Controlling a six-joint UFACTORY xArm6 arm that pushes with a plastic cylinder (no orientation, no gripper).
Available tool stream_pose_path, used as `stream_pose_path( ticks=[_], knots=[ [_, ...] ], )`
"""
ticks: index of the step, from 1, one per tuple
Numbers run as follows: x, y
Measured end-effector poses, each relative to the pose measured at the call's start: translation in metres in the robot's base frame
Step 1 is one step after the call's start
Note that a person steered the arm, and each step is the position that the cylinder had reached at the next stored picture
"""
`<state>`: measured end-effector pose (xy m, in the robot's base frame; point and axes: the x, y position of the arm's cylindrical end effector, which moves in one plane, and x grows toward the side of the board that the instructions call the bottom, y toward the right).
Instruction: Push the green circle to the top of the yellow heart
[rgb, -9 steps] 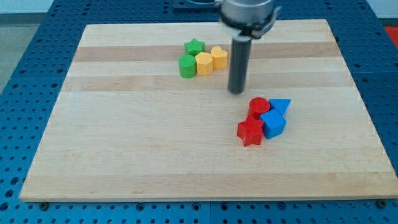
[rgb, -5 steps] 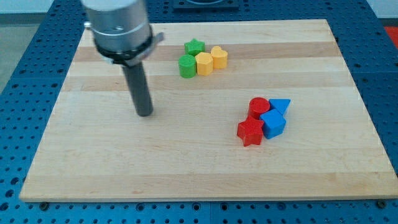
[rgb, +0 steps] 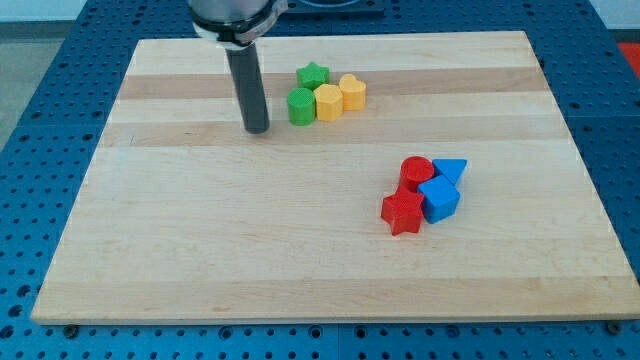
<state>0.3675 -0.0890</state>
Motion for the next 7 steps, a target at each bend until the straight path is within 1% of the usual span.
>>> stream_pose_path(
  ticks=[1,3,4,5,6,7],
  knots=[
    [-0.014,0.015],
    [-0.022,0.066],
    [-0.024,0.080],
    [-0.044,0.110],
    [-0.074,0.138],
    [-0.083,0.156]
  ],
)
